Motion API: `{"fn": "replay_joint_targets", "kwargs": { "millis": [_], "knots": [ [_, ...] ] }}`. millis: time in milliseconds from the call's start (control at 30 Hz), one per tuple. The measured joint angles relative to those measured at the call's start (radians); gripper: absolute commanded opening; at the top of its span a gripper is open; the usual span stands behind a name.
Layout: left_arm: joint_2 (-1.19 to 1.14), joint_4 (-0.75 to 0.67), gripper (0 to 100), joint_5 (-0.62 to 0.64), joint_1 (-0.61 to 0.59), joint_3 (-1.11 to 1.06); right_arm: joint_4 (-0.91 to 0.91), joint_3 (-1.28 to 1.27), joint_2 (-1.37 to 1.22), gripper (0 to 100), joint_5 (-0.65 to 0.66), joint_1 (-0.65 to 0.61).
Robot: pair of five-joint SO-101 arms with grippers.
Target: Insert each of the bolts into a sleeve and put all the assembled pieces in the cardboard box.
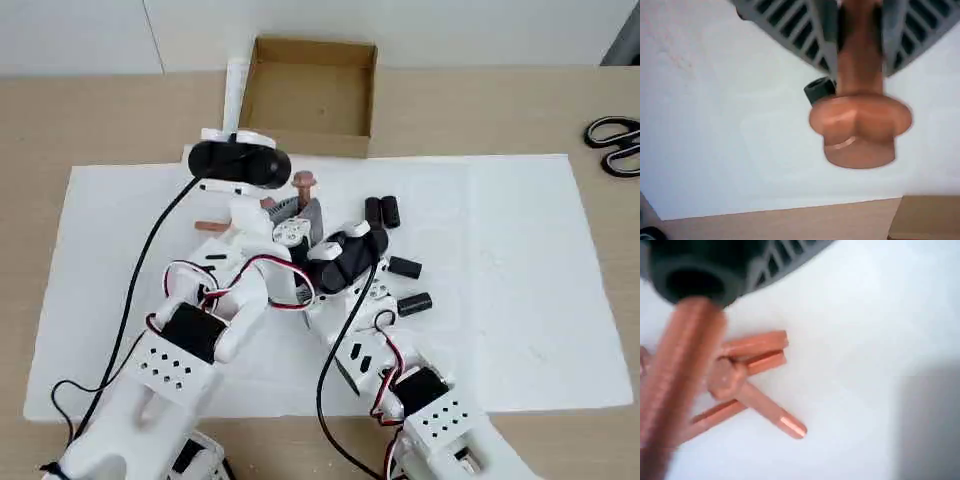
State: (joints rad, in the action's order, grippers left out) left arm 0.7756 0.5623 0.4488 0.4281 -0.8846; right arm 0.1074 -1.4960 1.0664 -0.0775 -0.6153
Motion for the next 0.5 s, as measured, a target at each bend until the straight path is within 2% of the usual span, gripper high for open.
{"fn": "replay_joint_targets", "kwargs": {
  "millis": [267,500],
  "knots": [
    [0.000,-0.006,1,0.000,0.000,0.000,0.000,0.000,0.000,0.6,0.000,0.000],
    [0.000,-0.078,1,-0.068,-0.038,-0.002,0.000,0.000,0.000,0.6,0.000,0.000]
  ]
}}
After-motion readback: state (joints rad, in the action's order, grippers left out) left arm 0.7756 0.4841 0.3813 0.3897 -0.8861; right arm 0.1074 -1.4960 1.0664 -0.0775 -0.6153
